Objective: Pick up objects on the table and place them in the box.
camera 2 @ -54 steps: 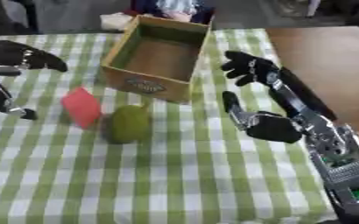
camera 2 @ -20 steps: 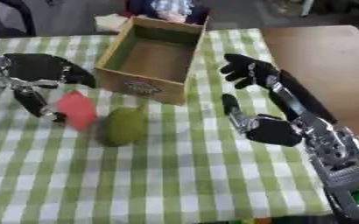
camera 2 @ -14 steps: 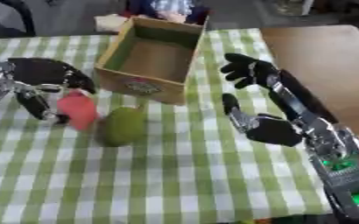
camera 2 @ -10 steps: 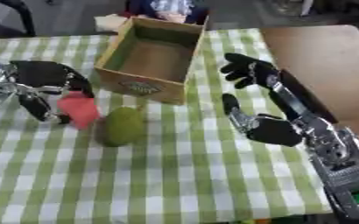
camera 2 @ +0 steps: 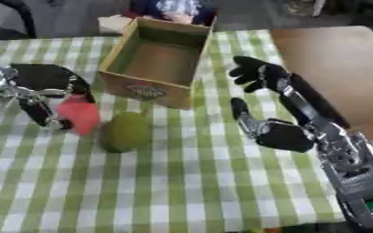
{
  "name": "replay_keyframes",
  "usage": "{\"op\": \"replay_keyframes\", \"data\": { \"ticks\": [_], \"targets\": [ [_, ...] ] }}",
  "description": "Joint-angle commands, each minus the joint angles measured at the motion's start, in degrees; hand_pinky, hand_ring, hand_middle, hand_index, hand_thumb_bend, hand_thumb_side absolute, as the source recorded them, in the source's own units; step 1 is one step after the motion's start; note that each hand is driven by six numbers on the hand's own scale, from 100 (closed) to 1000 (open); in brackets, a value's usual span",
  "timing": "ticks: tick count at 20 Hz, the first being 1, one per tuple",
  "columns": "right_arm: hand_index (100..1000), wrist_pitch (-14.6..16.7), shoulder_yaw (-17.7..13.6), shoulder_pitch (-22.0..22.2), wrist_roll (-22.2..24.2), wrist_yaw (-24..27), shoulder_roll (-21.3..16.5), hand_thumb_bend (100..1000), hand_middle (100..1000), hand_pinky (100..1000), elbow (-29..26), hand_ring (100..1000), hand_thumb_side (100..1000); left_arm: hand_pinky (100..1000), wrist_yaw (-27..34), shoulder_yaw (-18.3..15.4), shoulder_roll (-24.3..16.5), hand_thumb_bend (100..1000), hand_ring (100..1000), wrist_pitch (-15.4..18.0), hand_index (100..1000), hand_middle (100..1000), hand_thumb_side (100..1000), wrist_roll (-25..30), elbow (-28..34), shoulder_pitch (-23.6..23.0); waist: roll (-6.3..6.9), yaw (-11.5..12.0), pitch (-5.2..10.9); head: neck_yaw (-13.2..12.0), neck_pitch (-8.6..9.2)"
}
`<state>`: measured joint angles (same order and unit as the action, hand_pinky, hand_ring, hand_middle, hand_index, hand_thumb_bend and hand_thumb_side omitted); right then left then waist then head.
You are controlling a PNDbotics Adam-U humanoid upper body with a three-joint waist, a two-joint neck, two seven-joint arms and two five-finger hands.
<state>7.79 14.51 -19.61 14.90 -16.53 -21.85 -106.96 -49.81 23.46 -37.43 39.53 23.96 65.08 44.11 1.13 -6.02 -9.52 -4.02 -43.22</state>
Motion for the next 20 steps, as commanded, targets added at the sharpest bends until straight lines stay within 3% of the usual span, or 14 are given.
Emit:
{"op": "replay_keyframes", "data": {
  "ticks": [1,5,9,13,20],
  "targets": [
    [970,0.1,-0.3,-0.6,0.1,0.2,-0.6,100,789,719,-0.5,788,496,724,3.5,-1.5,-3.9,304,601,6.1,653,482,110,7.3,3.9,1.3,0.1,0.1,0.89,0.0,0.53],
    [970,0.1,-0.3,-0.5,0.1,0.2,-0.6,100,789,718,-0.5,788,496,724,6.7,-2.2,-5.4,325,615,4.1,664,494,100,8.4,7.7,2.1,0.2,0.2,0.99,0.1,0.52],
    [970,0.1,-0.3,-0.3,0.1,0.2,-0.6,100,789,718,-0.4,788,497,725,5.4,-5.7,-4.1,336,626,1.5,675,504,100,7.2,8.6,7.2,0.24,0.3,1.28,0.1,0.49],
    [970,0.2,0.2,-0.4,0.5,0.4,-0.3,100,789,717,-0.3,787,499,728,-0.5,-8.0,0.8,337,657,-0.2,703,531,100,5.1,3.5,12.0,0.22,-0.5,1.3,-0.4,0.41],
    [969,0.3,0.9,-0.9,1.2,0.9,0.3,100,787,716,-0.4,786,500,736,-15.4,-11.5,8.7,363,712,-3.3,745,583,124,-6.2,-6.4,16.5,0.19,-2.7,1.28,-1.3,0.56]
  ]
}}
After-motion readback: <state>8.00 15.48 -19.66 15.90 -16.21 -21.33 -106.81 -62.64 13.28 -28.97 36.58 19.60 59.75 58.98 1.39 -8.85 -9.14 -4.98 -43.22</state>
